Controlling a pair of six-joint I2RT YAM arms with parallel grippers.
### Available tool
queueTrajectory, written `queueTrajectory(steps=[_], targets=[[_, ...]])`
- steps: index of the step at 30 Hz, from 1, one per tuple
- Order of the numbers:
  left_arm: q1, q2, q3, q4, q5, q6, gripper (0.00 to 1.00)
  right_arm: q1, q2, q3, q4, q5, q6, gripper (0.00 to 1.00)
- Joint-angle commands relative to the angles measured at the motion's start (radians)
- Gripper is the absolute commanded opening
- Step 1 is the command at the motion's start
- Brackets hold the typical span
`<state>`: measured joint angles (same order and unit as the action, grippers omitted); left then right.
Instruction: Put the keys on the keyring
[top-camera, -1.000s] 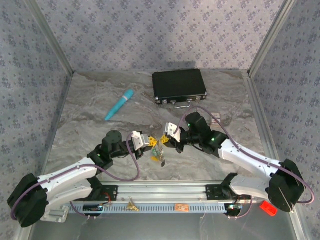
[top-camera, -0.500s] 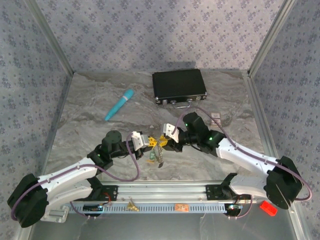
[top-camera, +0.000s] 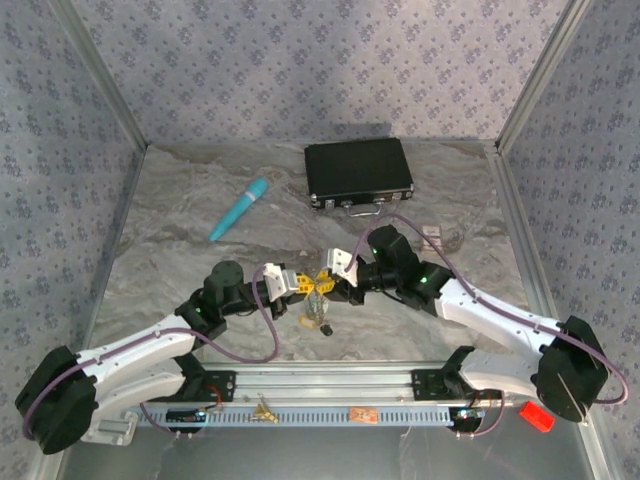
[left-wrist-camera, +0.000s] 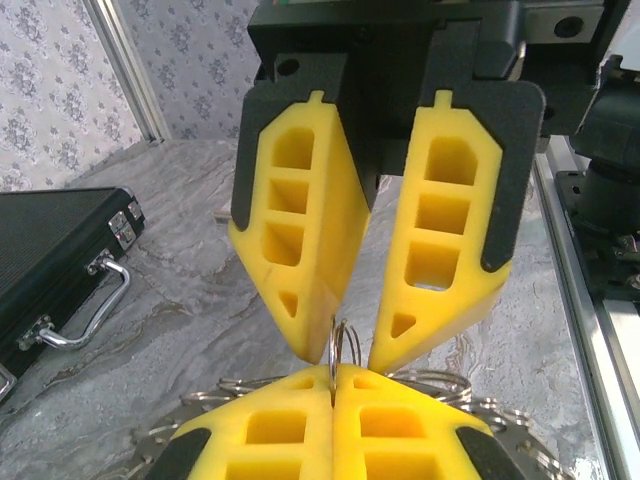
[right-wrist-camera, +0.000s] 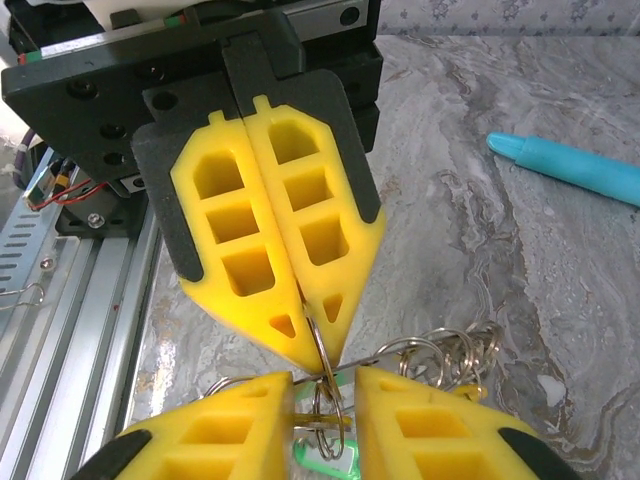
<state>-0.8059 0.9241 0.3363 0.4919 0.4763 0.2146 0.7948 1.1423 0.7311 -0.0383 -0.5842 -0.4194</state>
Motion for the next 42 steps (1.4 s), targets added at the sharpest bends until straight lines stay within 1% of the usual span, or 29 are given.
queueTrajectory(steps=[1, 5, 7, 8, 9, 10, 12, 15, 16, 18, 20, 23, 28, 34, 36, 37, 38, 40, 41, 42], targets=[[-0.003, -0.006, 0.008, 0.079, 0.04, -0.018, 0.0, 0.007, 0.008, 0.018, 0.016, -0.025, -0.012, 0.19], [-0.004, -0.006, 0.008, 0.077, 0.041, -0.018, 0.0, 0.009, 0.009, 0.018, 0.024, -0.031, -0.01, 0.12], [-0.003, -0.005, 0.008, 0.076, 0.04, -0.018, 0.0, 0.009, 0.012, 0.019, 0.025, -0.035, -0.01, 0.06], [-0.004, -0.006, 0.012, 0.069, 0.037, -0.015, 0.0, 0.01, 0.014, 0.022, 0.025, -0.035, -0.011, 0.0], [-0.004, -0.007, 0.017, 0.053, 0.025, -0.01, 0.0, 0.01, 0.014, 0.023, 0.019, -0.032, -0.013, 0.0], [-0.003, -0.008, 0.023, 0.029, 0.006, -0.008, 0.03, 0.01, 0.013, 0.026, 0.007, -0.026, -0.017, 0.0], [-0.004, -0.018, 0.039, -0.036, -0.034, 0.006, 0.21, 0.011, 0.008, 0.037, -0.033, 0.002, -0.032, 0.0], [-0.003, -0.026, 0.073, -0.146, -0.068, 0.043, 0.29, 0.019, 0.009, 0.079, -0.149, 0.074, -0.085, 0.0], [-0.004, -0.022, 0.089, -0.179, -0.076, 0.054, 0.3, 0.024, 0.013, 0.093, -0.187, 0.097, -0.103, 0.0], [-0.004, -0.006, 0.126, -0.272, -0.077, 0.079, 0.29, 0.038, 0.024, 0.135, -0.27, 0.14, -0.142, 0.0], [-0.004, 0.004, 0.143, -0.304, -0.069, 0.09, 0.28, 0.051, 0.035, 0.163, -0.322, 0.164, -0.165, 0.0], [-0.004, 0.016, 0.15, -0.305, -0.057, 0.103, 0.27, 0.061, 0.045, 0.198, -0.365, 0.175, -0.183, 0.0], [-0.004, 0.035, 0.158, -0.289, -0.026, 0.108, 0.23, 0.075, 0.065, 0.236, -0.371, 0.175, -0.192, 0.0], [-0.004, 0.035, 0.158, -0.264, -0.009, 0.111, 0.08, 0.103, 0.094, 0.249, -0.355, 0.175, -0.181, 0.0], [-0.004, 0.03, 0.154, -0.26, 0.001, 0.111, 0.0, 0.1, 0.088, 0.242, -0.338, 0.167, -0.164, 0.0], [-0.003, 0.026, 0.152, -0.259, 0.003, 0.111, 0.0, 0.098, 0.081, 0.232, -0.324, 0.167, -0.154, 0.0], [-0.003, 0.024, 0.148, -0.256, 0.005, 0.111, 0.0, 0.089, 0.066, 0.214, -0.297, 0.166, -0.139, 0.05], [-0.003, 0.015, 0.132, -0.24, 0.009, 0.105, 0.0, 0.058, 0.023, 0.16, -0.224, 0.131, -0.094, 0.21], [-0.003, 0.01, 0.118, -0.216, 0.011, 0.099, 0.0, 0.034, -0.002, 0.123, -0.18, 0.095, -0.064, 0.26], [-0.004, 0.004, 0.101, -0.186, 0.014, 0.091, 0.0, 0.009, -0.025, 0.093, -0.132, 0.061, -0.032, 0.28]])
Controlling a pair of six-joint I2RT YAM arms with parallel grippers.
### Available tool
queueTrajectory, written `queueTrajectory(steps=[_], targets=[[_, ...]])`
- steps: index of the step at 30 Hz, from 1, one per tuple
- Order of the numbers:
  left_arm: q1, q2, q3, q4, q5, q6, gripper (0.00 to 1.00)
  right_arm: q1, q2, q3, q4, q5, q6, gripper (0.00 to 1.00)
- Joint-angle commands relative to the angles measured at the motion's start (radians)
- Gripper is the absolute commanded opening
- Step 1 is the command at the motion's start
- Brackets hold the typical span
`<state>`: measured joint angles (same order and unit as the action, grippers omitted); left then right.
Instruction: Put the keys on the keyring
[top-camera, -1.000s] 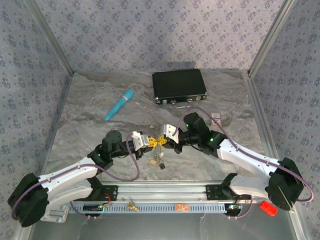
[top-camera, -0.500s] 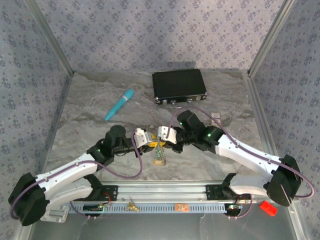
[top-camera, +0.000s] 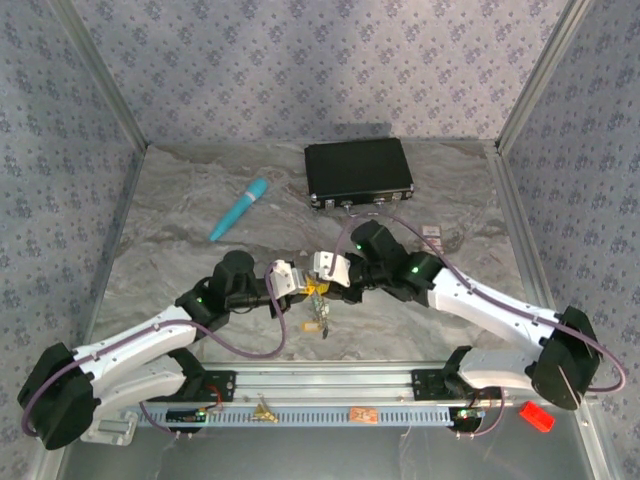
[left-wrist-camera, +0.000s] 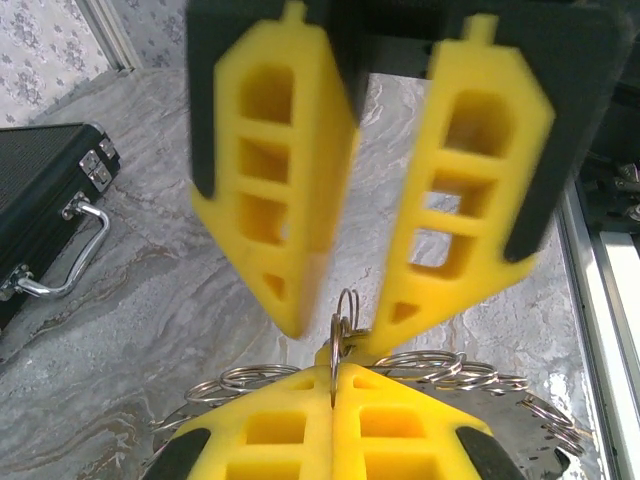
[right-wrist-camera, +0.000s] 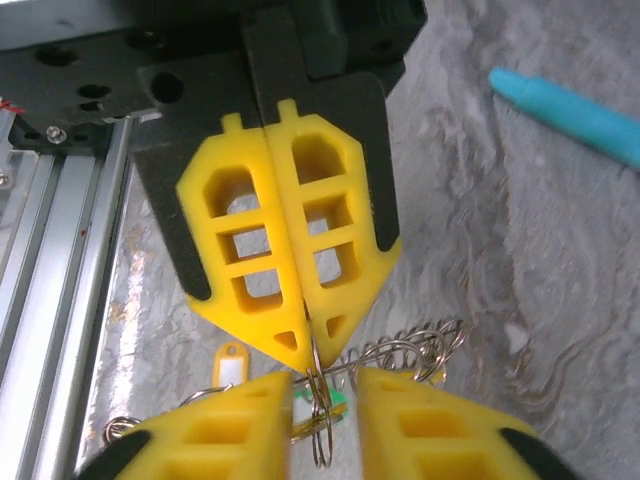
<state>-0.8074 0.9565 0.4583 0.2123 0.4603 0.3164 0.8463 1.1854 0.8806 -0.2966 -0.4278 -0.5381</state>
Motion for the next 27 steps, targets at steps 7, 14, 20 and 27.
queueTrajectory(steps=[7, 14, 20, 27], targets=[[-0.001, -0.05, -0.091, 0.258, 0.045, -0.053, 0.0, -0.09, -0.09, -0.125, 0.199, -0.204, 0.16, 0.32], [0.0, -0.051, -0.097, 0.277, 0.056, -0.062, 0.0, -0.08, -0.051, -0.115, 0.186, -0.201, 0.152, 0.28], [0.0, -0.052, -0.098, 0.275, 0.029, -0.056, 0.0, -0.093, -0.054, -0.12, 0.136, -0.159, 0.163, 0.28], [0.0, -0.051, -0.098, 0.284, 0.034, -0.053, 0.0, -0.096, -0.04, -0.114, 0.148, -0.184, 0.184, 0.17]])
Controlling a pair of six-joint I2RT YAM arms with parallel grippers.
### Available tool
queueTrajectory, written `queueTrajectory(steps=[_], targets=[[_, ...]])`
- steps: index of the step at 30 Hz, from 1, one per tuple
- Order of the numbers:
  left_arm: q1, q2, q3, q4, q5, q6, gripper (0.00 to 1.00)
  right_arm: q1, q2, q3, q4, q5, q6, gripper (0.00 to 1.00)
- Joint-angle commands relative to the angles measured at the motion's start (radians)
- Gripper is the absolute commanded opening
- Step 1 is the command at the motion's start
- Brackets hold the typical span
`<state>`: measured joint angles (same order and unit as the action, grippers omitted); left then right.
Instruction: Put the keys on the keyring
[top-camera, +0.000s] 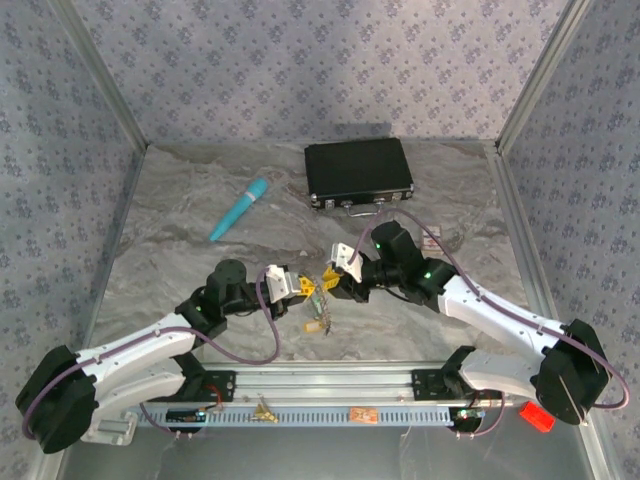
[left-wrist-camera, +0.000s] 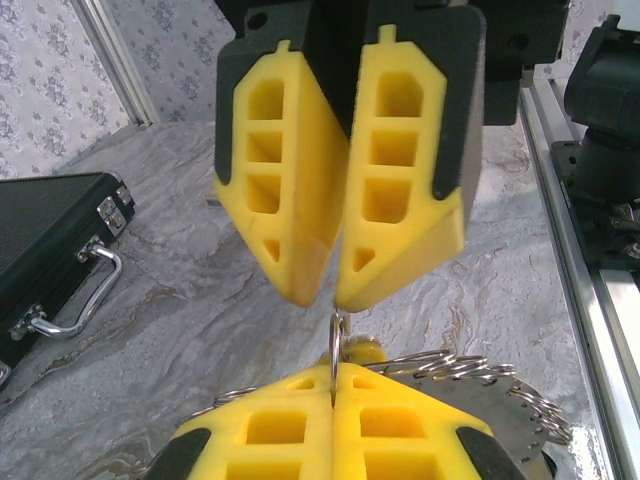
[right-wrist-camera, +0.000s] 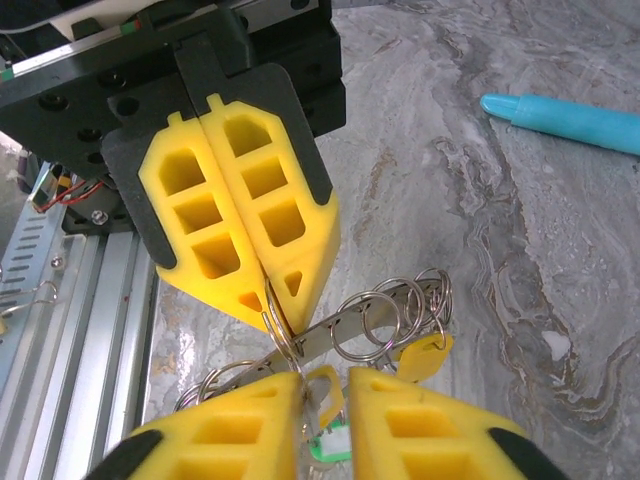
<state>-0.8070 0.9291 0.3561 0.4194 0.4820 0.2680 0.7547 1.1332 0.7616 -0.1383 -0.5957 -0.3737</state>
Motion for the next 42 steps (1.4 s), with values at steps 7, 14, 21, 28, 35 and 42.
queueTrajectory(steps=[7, 14, 21, 28, 35, 42], targets=[[0.0, -0.025, 0.006, 0.076, 0.014, -0.001, 0.0, -0.006, 0.014, 0.011, -0.021, -0.02, 0.014, 0.15], [-0.002, -0.022, 0.009, 0.078, 0.018, 0.003, 0.0, -0.007, 0.019, 0.012, -0.024, -0.039, 0.012, 0.2], [-0.002, -0.024, 0.008, 0.081, 0.018, 0.005, 0.0, -0.009, 0.023, 0.017, -0.028, -0.05, 0.006, 0.11], [0.0, -0.036, 0.016, 0.075, 0.033, 0.006, 0.0, -0.018, 0.018, 0.02, -0.051, -0.04, -0.004, 0.0], [-0.001, -0.029, 0.025, 0.09, 0.053, 0.002, 0.0, -0.006, 0.084, 0.034, -0.048, -0.05, 0.009, 0.0], [-0.003, -0.025, 0.016, 0.095, 0.05, 0.001, 0.0, -0.008, 0.022, 0.003, -0.013, -0.026, -0.003, 0.19]])
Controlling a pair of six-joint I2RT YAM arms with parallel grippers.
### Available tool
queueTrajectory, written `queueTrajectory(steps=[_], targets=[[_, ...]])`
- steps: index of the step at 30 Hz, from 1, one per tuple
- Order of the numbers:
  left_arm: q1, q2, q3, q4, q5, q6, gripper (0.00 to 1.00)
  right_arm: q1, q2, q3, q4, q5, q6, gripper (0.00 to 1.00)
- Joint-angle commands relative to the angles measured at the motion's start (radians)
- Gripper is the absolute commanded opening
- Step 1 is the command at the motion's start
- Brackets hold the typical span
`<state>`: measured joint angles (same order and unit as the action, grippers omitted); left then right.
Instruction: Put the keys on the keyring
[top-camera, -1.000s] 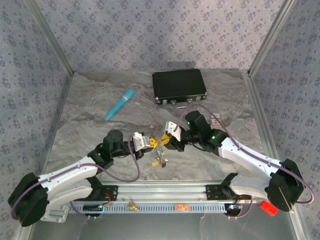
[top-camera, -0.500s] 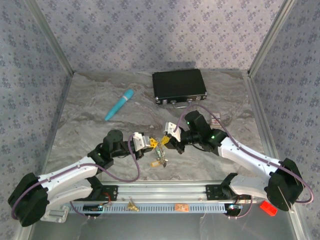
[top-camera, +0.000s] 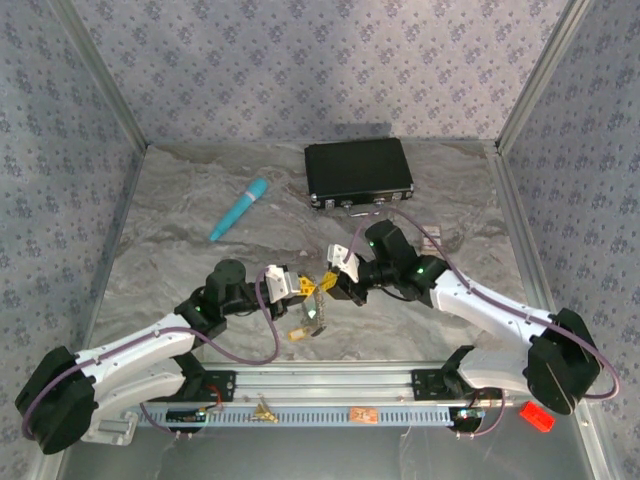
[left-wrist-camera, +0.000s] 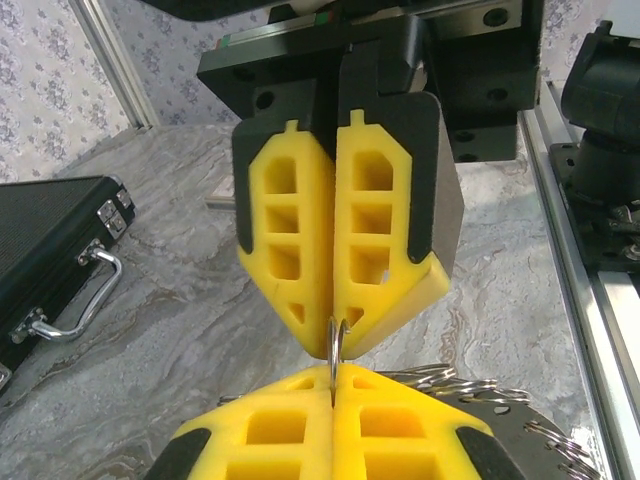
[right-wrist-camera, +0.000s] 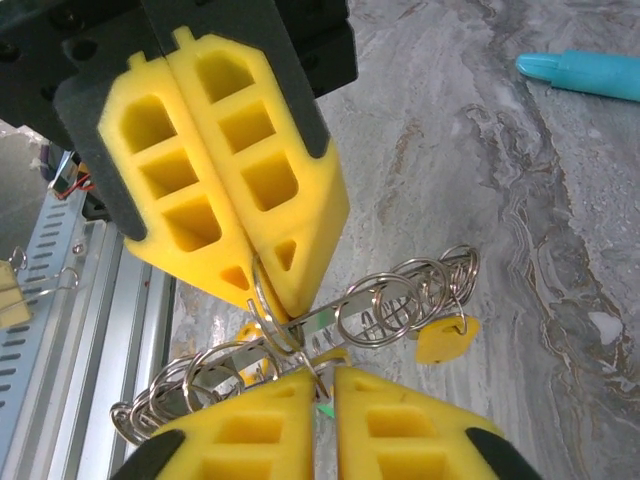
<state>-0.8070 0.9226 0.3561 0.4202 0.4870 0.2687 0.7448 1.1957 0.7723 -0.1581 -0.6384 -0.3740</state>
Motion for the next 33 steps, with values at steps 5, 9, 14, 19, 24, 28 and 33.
queueTrajectory(steps=[5, 9, 14, 19, 24, 28, 33], targets=[[-0.001, -0.013, 0.012, 0.105, 0.045, -0.005, 0.0, 0.009, -0.087, -0.045, 0.047, 0.011, -0.033, 0.25], [-0.001, -0.005, 0.013, 0.115, 0.048, -0.006, 0.0, 0.02, -0.083, -0.044, 0.07, 0.01, -0.036, 0.26], [-0.002, 0.001, 0.015, 0.117, 0.051, -0.008, 0.0, 0.037, -0.073, -0.035, 0.094, 0.02, -0.035, 0.26], [-0.002, 0.0, 0.015, 0.119, 0.055, -0.011, 0.0, 0.042, -0.065, -0.032, 0.109, 0.021, -0.034, 0.23], [-0.002, 0.0, 0.015, 0.119, 0.056, -0.013, 0.0, 0.049, -0.056, -0.027, 0.118, 0.019, -0.032, 0.17], [-0.002, 0.001, 0.014, 0.117, 0.054, -0.014, 0.0, 0.051, -0.046, -0.018, 0.116, 0.019, -0.034, 0.0], [-0.002, -0.015, 0.028, 0.041, -0.009, -0.005, 0.14, 0.051, -0.051, 0.011, 0.043, 0.067, -0.071, 0.0]])
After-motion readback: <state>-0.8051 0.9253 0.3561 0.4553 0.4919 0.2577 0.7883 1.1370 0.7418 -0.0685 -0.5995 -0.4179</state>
